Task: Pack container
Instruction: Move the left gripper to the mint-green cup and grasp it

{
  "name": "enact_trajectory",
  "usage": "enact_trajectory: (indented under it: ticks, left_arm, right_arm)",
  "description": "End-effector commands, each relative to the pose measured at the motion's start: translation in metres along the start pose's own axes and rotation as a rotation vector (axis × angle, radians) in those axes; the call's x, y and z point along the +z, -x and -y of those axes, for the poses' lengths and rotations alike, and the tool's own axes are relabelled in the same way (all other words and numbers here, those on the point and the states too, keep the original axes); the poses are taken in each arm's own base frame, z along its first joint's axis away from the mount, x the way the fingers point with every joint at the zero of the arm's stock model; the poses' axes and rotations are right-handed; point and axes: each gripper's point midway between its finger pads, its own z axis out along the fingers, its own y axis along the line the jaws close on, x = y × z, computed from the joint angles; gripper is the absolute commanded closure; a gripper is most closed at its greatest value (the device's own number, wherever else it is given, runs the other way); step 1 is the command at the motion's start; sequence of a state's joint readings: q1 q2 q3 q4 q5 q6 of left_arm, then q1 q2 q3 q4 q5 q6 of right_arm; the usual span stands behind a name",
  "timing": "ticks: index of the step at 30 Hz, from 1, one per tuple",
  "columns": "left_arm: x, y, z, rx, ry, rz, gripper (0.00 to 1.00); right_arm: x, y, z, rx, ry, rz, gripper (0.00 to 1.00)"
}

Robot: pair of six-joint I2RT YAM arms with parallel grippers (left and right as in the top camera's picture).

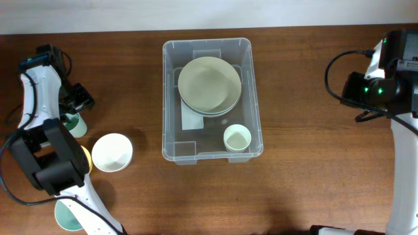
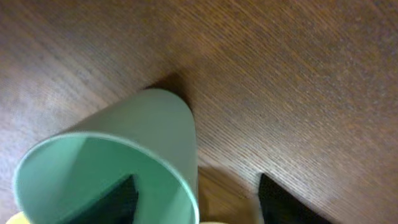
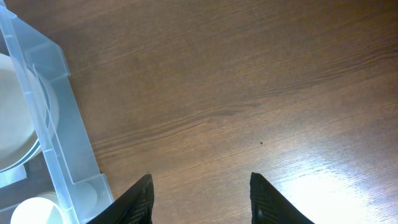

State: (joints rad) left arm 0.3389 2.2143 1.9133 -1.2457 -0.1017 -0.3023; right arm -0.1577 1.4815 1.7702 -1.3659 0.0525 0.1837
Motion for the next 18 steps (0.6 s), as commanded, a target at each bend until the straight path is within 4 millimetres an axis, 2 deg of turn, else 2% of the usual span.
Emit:
enact_trajectory:
  ticks: [1,3,7,11,15,18]
  left_arm:
    - [0.007,0.000,0.002,0.012,-0.009,-0.010,0.63]
    - [0.007,0.000,0.002,0.012,-0.009,-0.010,0.72]
    - [0.007,-0.001,0.002,0.012,-0.007,-0.015,0.83]
    - [0.007,-0.002,0.002,0.012,-0.007,-0.017,0.99]
    - [0.006,-0.002,0.002,0.013,-0.007,-0.016,0.99]
    - [-0.008,-0.001,0.003,0.016,-0.015,0.008,1.00]
  right_arm:
    - [0.001,0.000,0.003,0.014,-0.008,-0.002,0.55]
    - [0.001,0.000,0.003,0.014,-0.008,-0.002,0.55]
    - [0.001,0.000,0.003,0.014,-0.008,-0.002,0.55]
    - [0.001,0.000,0.003,0.014,-0.008,-0.002,0.55]
    - [0.001,0.000,0.003,0.014,-0.008,-0.001,0.55]
    - [0.001,0.000,0.003,0.014,-0.008,-0.001,0.55]
